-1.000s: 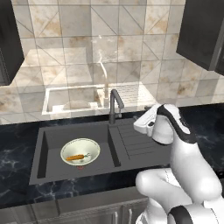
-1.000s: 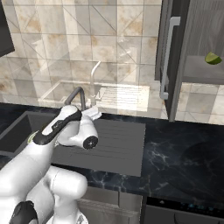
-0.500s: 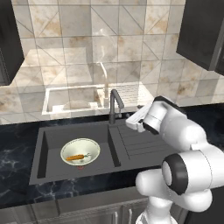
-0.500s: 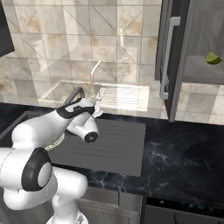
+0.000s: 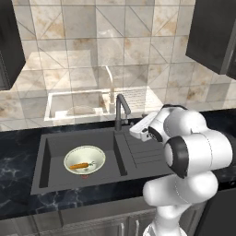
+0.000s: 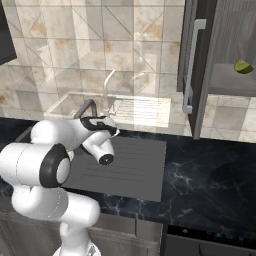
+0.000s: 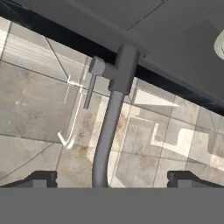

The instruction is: Pick the carrot from the cabinet and place it in the bowl. Then pick the bowl and place it in the sink. Then turn on the sink facuet.

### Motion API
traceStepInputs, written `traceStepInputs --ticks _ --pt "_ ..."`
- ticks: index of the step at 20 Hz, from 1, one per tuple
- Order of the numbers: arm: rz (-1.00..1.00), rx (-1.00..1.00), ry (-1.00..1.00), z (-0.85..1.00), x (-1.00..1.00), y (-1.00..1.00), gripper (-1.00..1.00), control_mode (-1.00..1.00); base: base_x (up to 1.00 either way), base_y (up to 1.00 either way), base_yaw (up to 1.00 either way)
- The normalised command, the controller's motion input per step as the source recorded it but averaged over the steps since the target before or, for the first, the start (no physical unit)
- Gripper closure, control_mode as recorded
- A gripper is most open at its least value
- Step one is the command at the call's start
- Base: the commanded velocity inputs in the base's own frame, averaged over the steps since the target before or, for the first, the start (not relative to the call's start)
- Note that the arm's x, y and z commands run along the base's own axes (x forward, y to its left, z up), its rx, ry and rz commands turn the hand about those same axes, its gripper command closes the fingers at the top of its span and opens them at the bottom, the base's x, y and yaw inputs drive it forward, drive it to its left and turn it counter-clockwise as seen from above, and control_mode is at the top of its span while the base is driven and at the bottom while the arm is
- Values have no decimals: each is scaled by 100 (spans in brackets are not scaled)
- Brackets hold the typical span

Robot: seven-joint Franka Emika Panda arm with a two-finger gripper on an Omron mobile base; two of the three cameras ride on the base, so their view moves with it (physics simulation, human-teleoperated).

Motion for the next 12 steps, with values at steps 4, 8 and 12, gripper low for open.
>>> traceStepInputs --ticks 4,8,12 --pt "0 5 0 -3 13 -9 -100 -100 0 0 0" --pt "0 6 0 0 20 -2 -100 -100 0 0 0" --pt "0 5 0 0 25 0 -100 -100 0 0 0"
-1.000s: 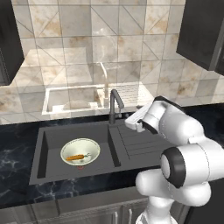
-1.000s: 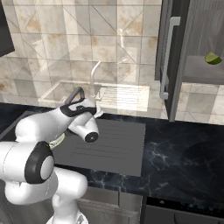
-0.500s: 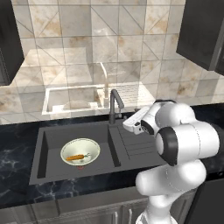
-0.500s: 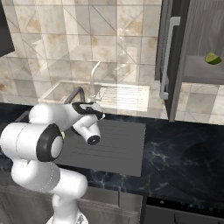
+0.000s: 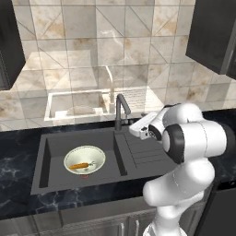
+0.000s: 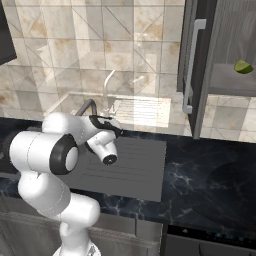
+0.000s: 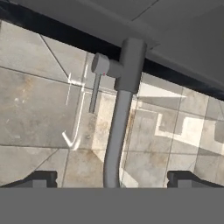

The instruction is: Pick the carrot from the cabinet and place it in the bowl. Then pick the bowl and place it in the sink. Then turn on the sink facuet.

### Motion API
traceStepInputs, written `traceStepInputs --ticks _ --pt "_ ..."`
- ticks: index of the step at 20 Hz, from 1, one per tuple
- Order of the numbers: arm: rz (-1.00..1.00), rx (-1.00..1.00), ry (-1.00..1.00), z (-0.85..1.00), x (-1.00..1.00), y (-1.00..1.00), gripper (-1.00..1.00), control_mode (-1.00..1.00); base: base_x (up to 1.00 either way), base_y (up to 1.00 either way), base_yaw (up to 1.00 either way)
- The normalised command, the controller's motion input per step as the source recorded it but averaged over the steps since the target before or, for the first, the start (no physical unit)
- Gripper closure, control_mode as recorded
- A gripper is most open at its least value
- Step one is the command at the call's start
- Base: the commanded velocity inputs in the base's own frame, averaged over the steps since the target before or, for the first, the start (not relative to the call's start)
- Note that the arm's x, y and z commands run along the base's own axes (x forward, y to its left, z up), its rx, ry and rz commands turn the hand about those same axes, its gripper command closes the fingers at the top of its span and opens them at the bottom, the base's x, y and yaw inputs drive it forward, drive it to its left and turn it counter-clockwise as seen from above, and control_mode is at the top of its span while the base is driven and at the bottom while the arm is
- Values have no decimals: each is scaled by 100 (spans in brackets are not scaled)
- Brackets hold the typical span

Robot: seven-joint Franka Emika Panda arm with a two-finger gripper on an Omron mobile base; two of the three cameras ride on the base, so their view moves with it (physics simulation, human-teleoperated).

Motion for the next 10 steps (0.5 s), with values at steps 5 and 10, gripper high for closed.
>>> traceStepInputs --ticks 5,10 --pt "0 4 0 0 39 0 -100 -100 0 0 0" --pt "0 4 0 0 29 0 -100 -100 0 0 0"
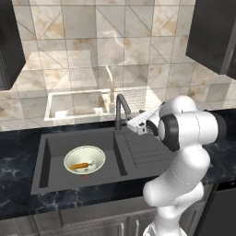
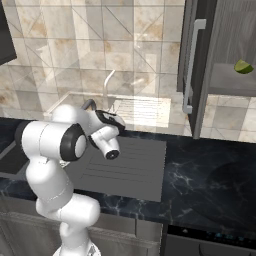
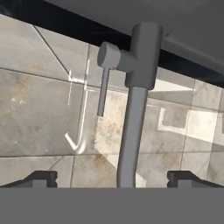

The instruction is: Pick the carrot from the cabinet and place it in the bowl. Then pick the bowl and place it in the sink. Then turn on the sink facuet.

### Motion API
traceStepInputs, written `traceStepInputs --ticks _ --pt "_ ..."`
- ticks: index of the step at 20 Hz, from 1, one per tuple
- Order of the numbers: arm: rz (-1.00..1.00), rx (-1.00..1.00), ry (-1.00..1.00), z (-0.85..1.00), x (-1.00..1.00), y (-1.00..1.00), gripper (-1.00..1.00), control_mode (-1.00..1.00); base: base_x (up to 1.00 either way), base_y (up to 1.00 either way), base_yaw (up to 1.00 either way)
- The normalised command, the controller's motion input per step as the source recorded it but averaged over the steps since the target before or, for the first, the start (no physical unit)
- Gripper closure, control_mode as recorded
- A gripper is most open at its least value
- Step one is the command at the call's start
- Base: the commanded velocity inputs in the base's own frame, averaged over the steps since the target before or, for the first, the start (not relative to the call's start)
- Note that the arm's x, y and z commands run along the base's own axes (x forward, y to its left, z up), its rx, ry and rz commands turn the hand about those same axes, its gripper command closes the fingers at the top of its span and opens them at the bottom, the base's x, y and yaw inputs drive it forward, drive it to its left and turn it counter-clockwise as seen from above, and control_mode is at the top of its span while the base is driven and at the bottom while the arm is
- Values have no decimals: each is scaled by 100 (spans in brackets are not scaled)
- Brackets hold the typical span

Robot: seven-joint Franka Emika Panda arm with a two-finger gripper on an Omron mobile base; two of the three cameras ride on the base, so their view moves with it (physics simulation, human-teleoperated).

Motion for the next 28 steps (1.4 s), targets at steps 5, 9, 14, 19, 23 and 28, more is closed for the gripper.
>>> traceStepInputs --ticks 5,9,14,19,23,28 --pt "0 4 0 0 24 -9 -100 -100 0 0 0" --pt "0 0 0 -11 34 -3 -100 -100 0 0 0" --pt "0 0 0 -12 40 0 -100 -100 0 0 0" --pt "0 0 0 -18 13 0 -100 -100 0 0 0" --pt "0 0 0 -17 1 -1 -100 -100 0 0 0" --pt "-4 1 0 -6 6 -8 -100 -100 0 0 0"
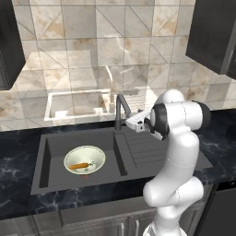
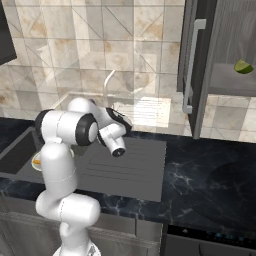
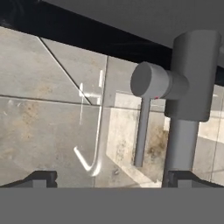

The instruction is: Pick the carrot from the cabinet and place it in the bowl. Then pick the bowl and place it in the sink. Then turn on the sink facuet.

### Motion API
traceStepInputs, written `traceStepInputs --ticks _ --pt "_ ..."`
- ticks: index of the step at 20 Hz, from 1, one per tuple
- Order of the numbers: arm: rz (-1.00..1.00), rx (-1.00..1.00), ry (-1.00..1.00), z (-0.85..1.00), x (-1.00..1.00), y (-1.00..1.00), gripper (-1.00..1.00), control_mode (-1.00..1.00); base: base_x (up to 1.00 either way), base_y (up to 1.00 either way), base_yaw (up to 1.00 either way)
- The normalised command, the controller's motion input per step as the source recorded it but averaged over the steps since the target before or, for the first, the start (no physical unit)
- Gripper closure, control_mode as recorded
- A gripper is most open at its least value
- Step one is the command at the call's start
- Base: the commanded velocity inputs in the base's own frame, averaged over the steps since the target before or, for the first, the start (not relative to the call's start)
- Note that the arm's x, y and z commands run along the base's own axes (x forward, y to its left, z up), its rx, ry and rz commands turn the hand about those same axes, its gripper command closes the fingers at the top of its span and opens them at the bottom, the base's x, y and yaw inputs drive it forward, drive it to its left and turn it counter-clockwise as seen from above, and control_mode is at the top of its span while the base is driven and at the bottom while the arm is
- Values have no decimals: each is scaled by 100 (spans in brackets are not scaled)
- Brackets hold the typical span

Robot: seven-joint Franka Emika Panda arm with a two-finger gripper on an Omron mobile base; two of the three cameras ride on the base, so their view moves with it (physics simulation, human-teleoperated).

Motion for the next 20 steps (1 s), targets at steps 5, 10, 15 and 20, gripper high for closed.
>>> traceStepInputs --ticks 5,10,15,20 --pt "-12 4 0 0 32 -2 -100 -100 0 0 0" --pt "-9 2 0 0 7 2 -100 -100 0 0 0" --pt "-1 0 0 0 -12 6 -100 -100 0 0 0" --pt "0 0 0 0 -13 0 -100 -100 0 0 0"
